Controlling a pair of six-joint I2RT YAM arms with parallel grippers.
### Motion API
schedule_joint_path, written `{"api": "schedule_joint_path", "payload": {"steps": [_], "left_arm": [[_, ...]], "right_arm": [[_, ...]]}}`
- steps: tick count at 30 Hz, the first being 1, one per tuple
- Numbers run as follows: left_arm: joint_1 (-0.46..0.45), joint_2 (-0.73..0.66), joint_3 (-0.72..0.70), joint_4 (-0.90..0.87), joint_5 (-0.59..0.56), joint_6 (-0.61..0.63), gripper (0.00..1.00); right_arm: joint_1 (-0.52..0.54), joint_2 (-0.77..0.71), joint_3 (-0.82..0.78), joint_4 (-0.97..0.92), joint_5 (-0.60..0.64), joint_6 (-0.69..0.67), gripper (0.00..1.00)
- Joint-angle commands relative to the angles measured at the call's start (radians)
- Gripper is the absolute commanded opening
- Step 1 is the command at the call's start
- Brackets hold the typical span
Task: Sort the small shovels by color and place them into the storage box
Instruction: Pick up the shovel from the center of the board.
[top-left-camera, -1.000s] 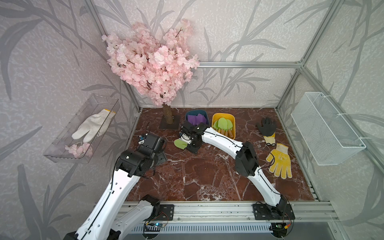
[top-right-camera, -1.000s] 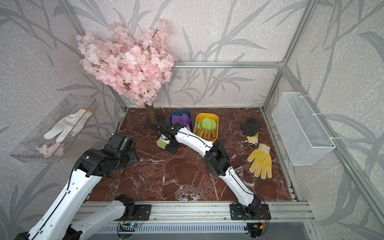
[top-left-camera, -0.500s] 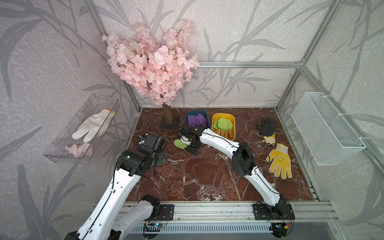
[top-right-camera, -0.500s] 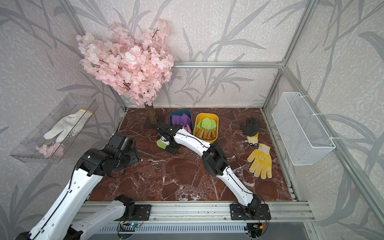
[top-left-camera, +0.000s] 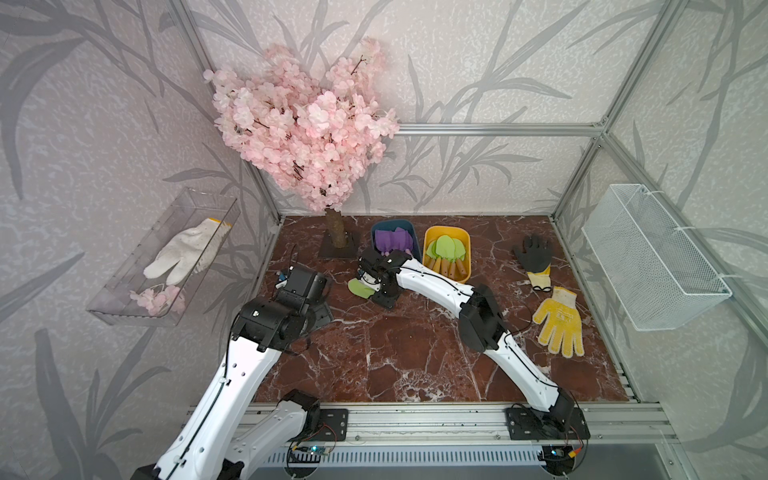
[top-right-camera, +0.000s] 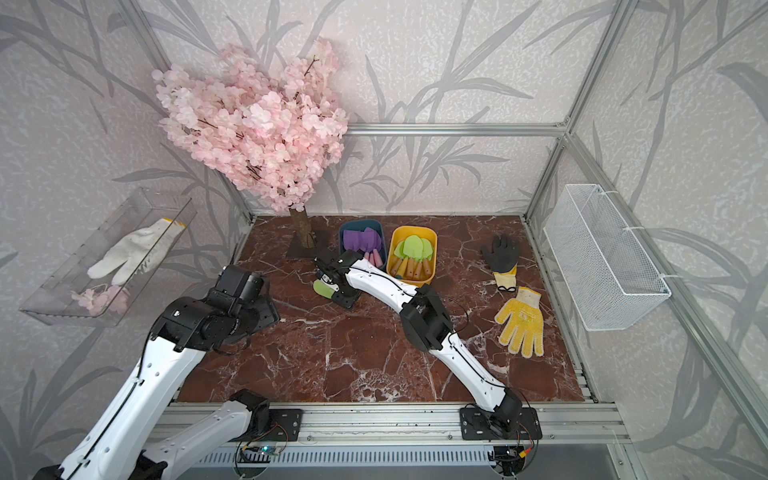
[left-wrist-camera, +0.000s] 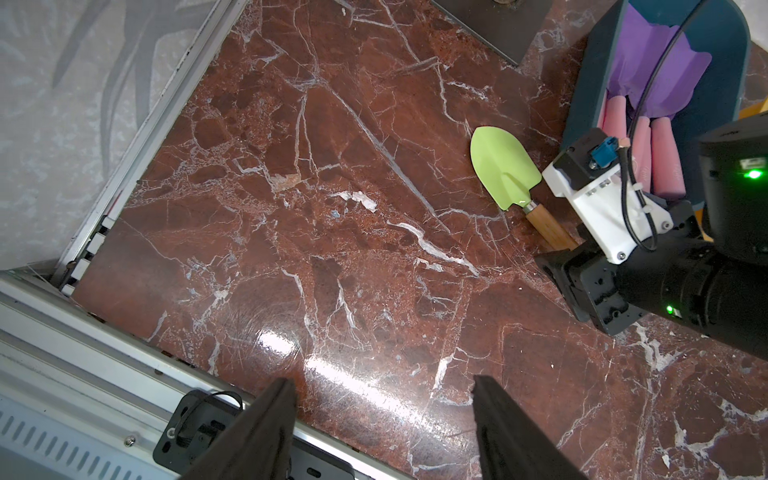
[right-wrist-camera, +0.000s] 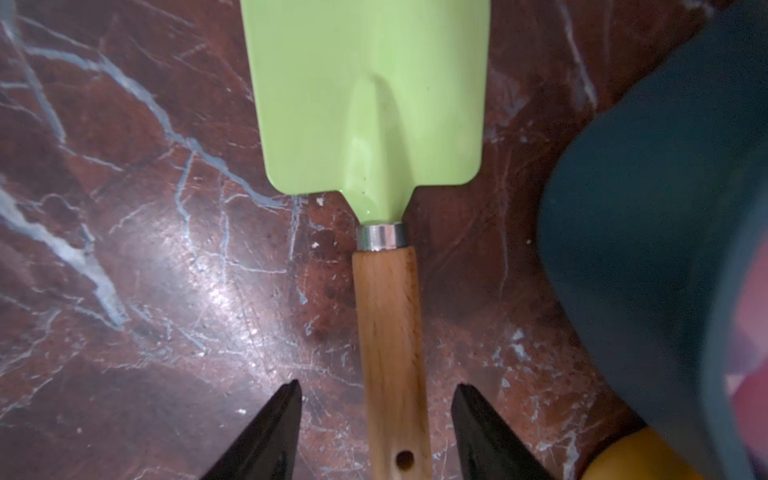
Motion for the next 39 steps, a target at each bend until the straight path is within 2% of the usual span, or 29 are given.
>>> {"api": "schedule_joint_path", "payload": {"steps": [1, 9, 24, 30, 39], "left_arm": [[0.011, -0.003, 0.005, -0.009, 0.004, 0.017, 0.71], [0.027, 0.003, 0.036, -0.03, -0.003, 0.038, 0.71], [0.036, -0.025, 0.036, -0.046, -0.003, 0.031, 0.71], [0.037, -0.039, 0.052, -0.068, -0.012, 0.023, 0.71], [0.037, -0.045, 0.074, -0.088, -0.024, 0.011, 0.71]], "right_arm": [[-0.002, 0.028, 0.018, -0.025, -0.005, 0.005, 0.62], [-0.007, 0.04, 0.013, -0.025, -0.022, 0.014, 0.55], [0.0, -0.012, -0.059, -0.009, -0.008, 0.017, 0.28], [0.022, -0.101, -0.154, 0.053, -0.018, 0.052, 0.17], [0.072, -0.346, -0.415, 0.179, -0.171, 0.23, 0.1]]}}
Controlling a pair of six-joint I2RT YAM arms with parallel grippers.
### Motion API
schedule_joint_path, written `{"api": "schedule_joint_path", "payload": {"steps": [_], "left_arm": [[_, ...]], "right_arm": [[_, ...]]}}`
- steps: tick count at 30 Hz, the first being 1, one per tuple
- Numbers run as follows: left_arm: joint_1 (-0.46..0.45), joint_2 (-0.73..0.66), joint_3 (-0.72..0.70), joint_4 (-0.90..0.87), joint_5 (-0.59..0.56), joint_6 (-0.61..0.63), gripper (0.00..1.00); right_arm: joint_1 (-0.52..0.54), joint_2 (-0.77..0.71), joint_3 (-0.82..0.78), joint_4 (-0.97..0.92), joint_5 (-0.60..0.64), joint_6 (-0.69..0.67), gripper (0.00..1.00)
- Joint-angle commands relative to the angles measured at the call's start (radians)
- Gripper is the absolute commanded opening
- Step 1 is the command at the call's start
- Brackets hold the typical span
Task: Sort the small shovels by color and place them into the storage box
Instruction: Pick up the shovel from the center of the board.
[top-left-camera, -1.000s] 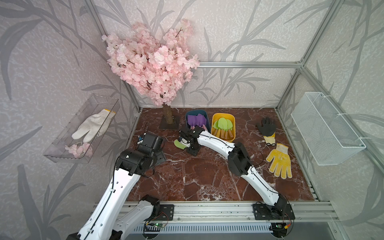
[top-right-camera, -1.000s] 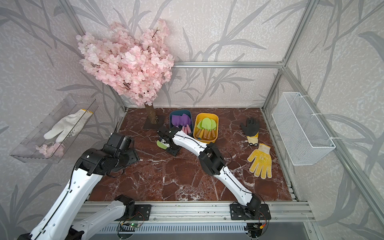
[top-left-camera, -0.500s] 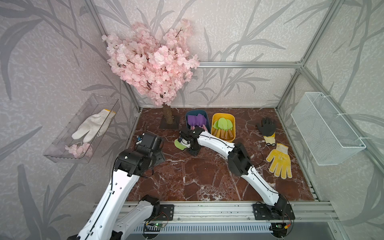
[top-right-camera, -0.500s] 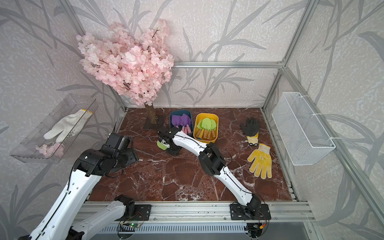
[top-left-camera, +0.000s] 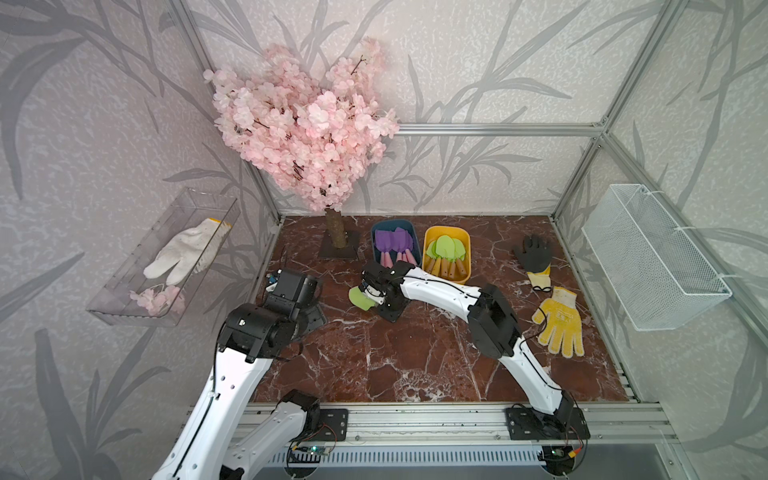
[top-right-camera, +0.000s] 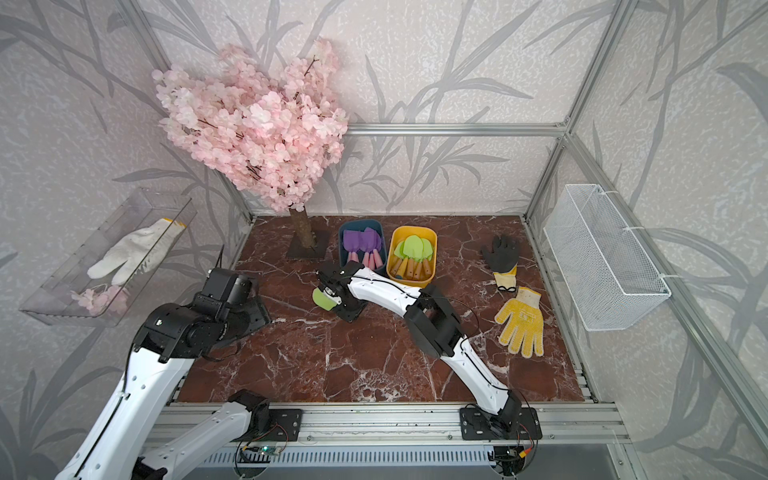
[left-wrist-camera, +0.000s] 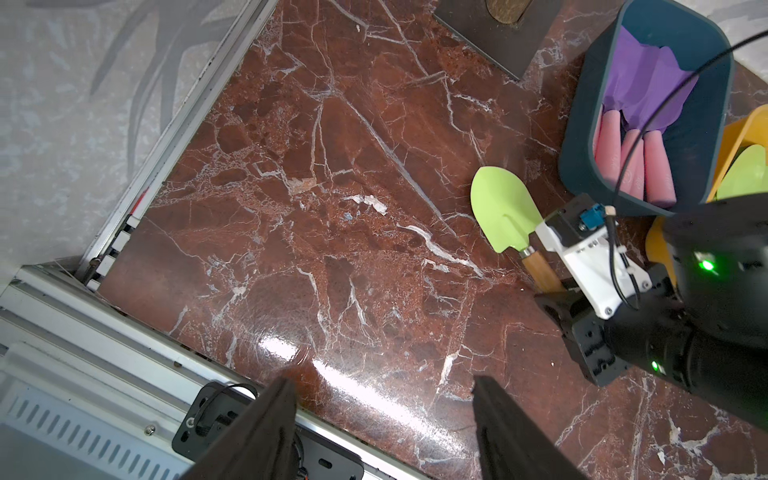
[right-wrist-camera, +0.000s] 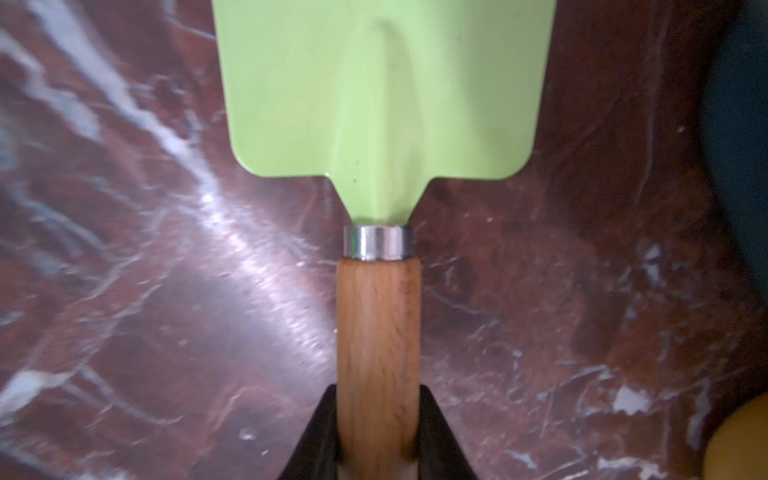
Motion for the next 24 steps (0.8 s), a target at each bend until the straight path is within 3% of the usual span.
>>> {"api": "schedule_joint_path", "payload": {"steps": [1, 8, 14, 19, 24], "left_arm": [[0.006, -0.002, 0.031, -0.027, -0.02, -0.008, 0.71], [0.006, 0.02, 0.045, -0.007, -0.008, -0.013, 0.71], [0.006, 0.044, 0.031, 0.027, 0.032, -0.021, 0.71], [0.005, 0.061, 0.012, 0.058, 0.072, -0.031, 0.71], [0.004, 0.067, -0.009, 0.093, 0.103, -0.04, 0.71]], "right_arm": [[0.021, -0.156, -0.073, 0.068, -0.092, 0.127, 0.1], [0.02, -0.423, -0.352, 0.154, -0.12, 0.465, 0.08], [0.002, -0.631, -0.522, 0.178, 0.05, 0.746, 0.07], [-0.085, -0.744, -0.565, 0.181, 0.146, 0.852, 0.07], [-0.22, -0.739, -0.554, 0.186, 0.153, 0.866, 0.08]]}}
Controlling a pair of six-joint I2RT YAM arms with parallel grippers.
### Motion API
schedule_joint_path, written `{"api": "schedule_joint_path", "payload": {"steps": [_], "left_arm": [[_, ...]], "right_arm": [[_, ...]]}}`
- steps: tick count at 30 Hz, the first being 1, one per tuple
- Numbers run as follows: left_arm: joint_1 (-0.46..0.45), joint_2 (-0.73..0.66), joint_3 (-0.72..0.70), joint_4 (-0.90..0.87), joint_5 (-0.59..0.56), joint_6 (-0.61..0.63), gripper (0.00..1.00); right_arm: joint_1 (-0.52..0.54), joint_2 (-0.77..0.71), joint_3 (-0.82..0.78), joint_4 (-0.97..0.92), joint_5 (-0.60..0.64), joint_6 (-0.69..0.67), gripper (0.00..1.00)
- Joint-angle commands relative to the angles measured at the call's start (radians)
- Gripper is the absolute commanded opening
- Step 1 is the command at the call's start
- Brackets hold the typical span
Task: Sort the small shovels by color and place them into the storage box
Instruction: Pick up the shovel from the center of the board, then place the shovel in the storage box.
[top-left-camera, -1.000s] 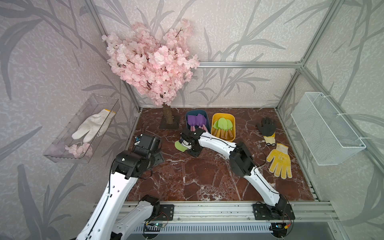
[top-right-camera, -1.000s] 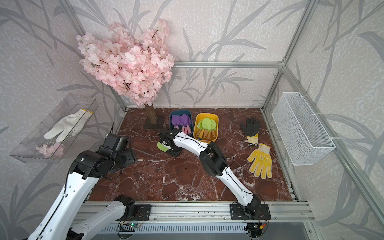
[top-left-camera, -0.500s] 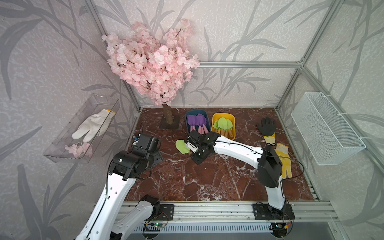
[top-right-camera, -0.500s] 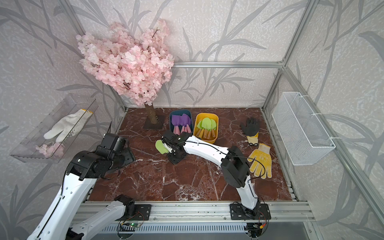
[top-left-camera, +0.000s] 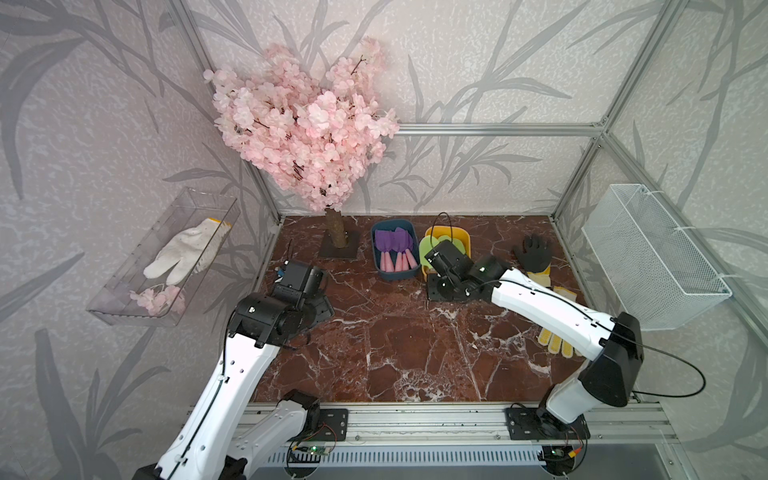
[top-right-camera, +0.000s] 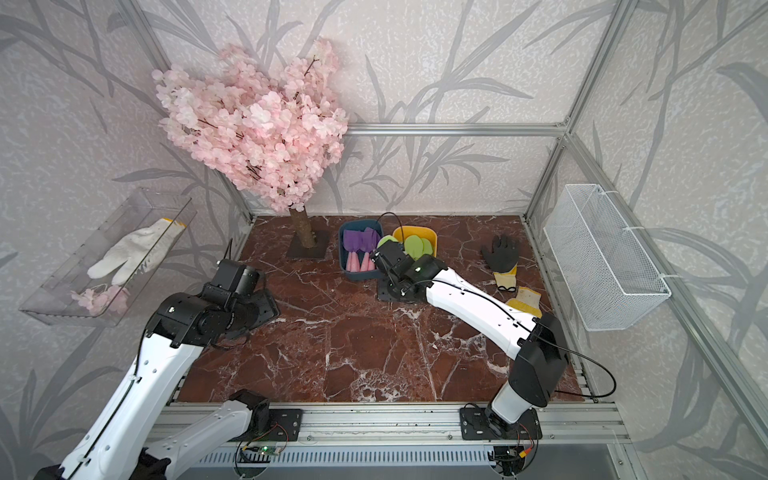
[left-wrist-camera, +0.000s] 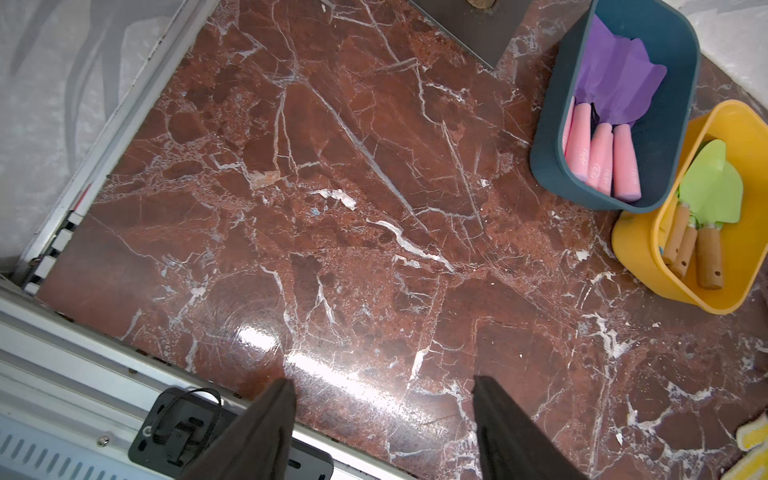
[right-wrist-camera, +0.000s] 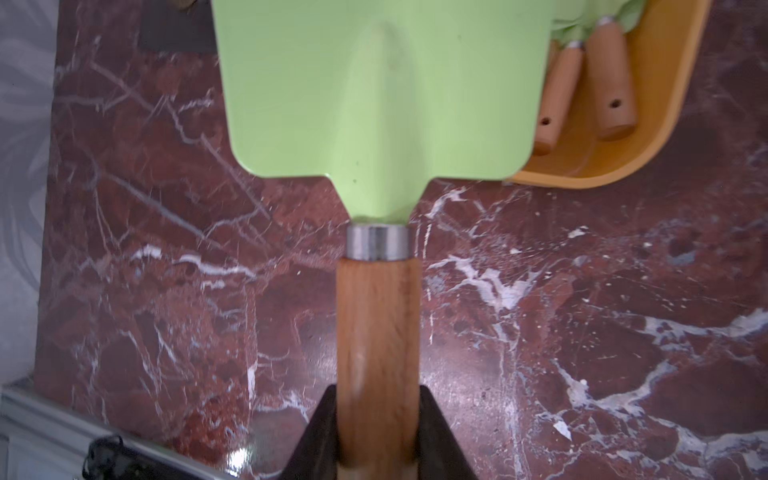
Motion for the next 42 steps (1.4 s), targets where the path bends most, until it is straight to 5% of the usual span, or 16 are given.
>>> {"api": "schedule_joint_path", "payload": {"steps": [1, 9, 23, 42], "left_arm": [[0.003, 0.007, -0.013, 0.024, 0.029, -0.015, 0.71], [0.002, 0.007, -0.02, 0.018, 0.033, -0.021, 0.71], [0.003, 0.019, -0.011, 0.003, 0.033, -0.018, 0.71], [0.003, 0.024, -0.028, 0.01, 0.036, -0.018, 0.71]], "right_arm": [[-0.079, 0.011, 0.019, 0.02, 0.041, 0.04, 0.08], [-0.232, 0.249, 0.222, -0.081, -0.057, -0.063, 0.08], [-0.285, 0.475, 0.371, -0.091, -0.052, -0.06, 0.08], [-0.312, 0.578, 0.436, -0.156, -0.129, -0.084, 0.1]]}}
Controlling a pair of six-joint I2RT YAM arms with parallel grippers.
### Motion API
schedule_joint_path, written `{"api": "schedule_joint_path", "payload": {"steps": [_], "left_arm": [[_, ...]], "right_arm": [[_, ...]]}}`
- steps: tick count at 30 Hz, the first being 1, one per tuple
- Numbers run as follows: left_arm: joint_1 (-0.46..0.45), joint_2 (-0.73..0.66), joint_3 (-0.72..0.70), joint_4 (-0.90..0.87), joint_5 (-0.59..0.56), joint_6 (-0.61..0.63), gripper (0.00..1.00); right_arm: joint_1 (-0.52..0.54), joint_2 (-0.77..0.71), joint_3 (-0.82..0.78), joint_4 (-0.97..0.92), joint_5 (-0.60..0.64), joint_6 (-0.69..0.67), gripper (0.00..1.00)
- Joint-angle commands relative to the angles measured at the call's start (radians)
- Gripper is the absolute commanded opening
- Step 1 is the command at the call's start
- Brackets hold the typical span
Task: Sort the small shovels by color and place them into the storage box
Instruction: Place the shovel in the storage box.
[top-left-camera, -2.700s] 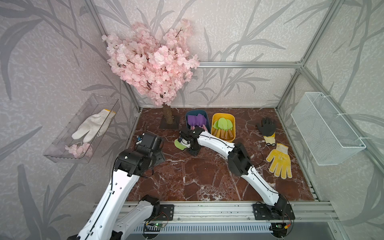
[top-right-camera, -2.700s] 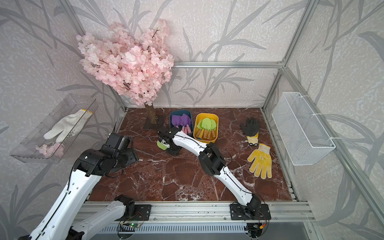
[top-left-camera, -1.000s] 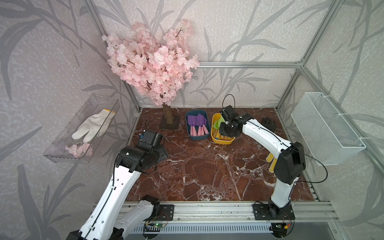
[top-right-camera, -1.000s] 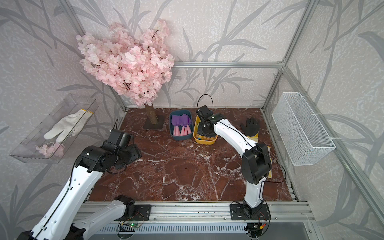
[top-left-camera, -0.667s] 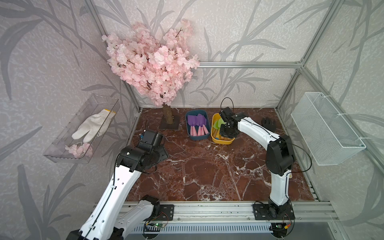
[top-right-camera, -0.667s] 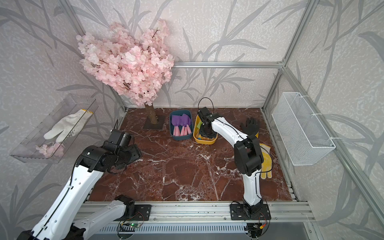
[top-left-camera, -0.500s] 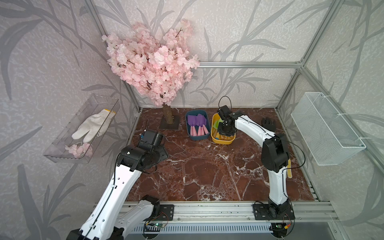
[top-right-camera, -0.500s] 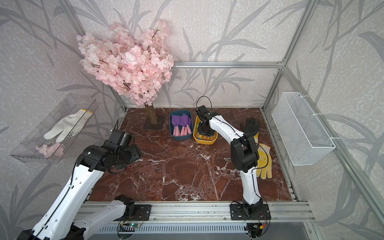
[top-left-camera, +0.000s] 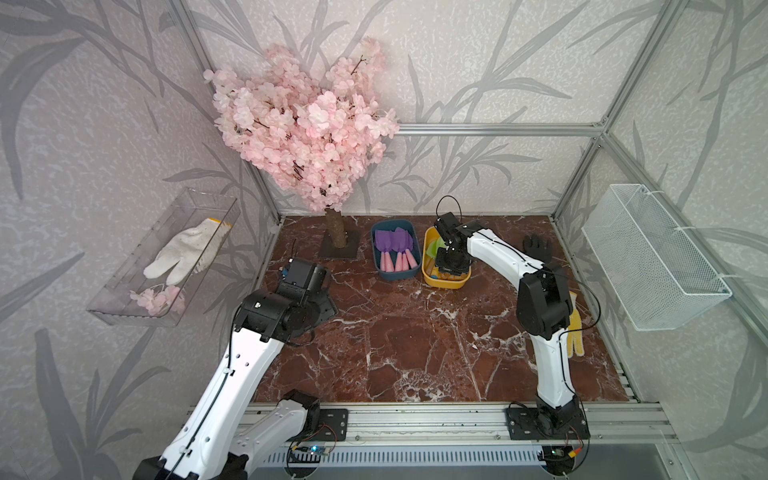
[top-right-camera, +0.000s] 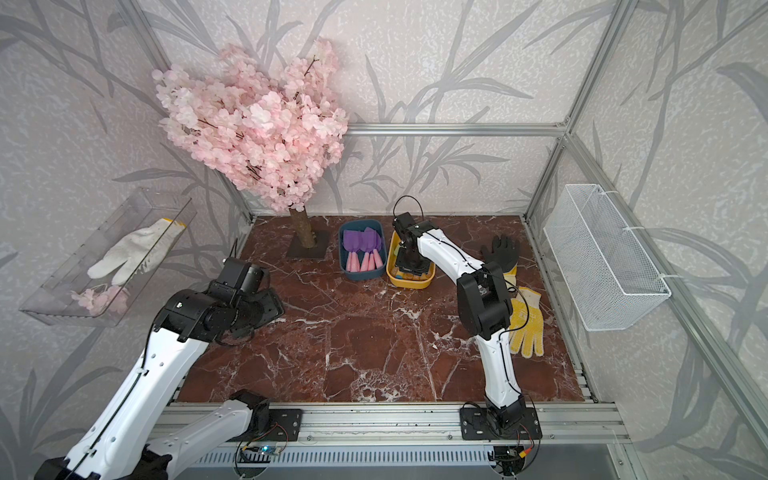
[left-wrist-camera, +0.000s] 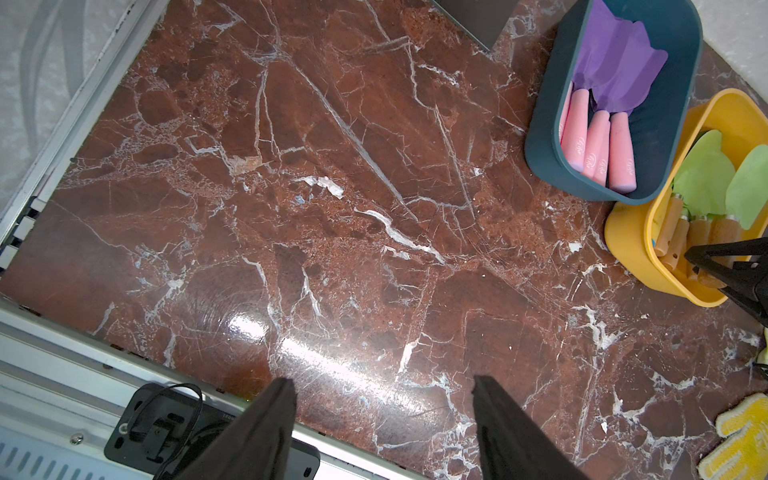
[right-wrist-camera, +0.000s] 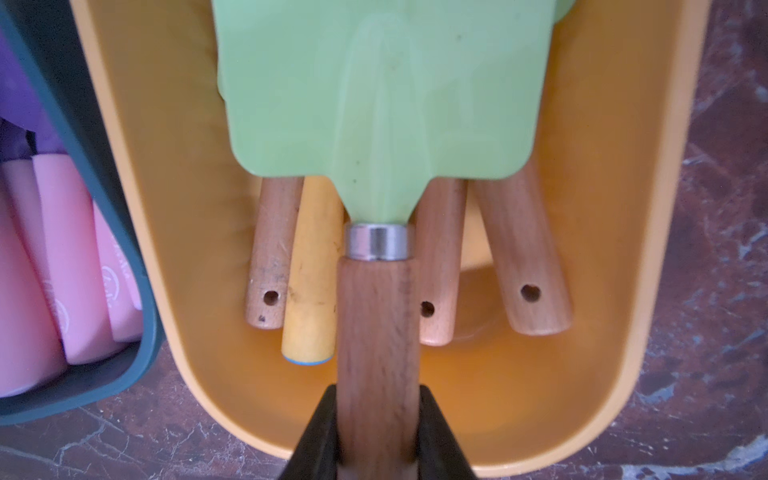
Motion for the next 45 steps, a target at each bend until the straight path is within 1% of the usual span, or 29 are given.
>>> {"api": "schedule_joint_path", "payload": {"steps": [1, 10, 19, 45], "left_arm": [[0.003, 0.001, -0.015, -0.008, 0.0, 0.0, 0.71], [0.003, -0.007, -0.023, -0.012, -0.006, -0.004, 0.71], [0.003, -0.004, -0.015, -0.014, -0.005, 0.0, 0.71], [0.003, -0.004, -0.015, -0.014, -0.007, 0.001, 0.71]], "right_arm": [[-0.01, 0.029, 0.034, -0.031, -0.022, -0.028, 0.1], [-0.023, 0.068, 0.053, -0.031, -0.064, -0.051, 0.11], [-0.028, 0.109, 0.1, -0.062, -0.078, -0.067, 0.13], [-0.05, 0.151, 0.11, -0.075, -0.091, -0.076, 0.25]]}}
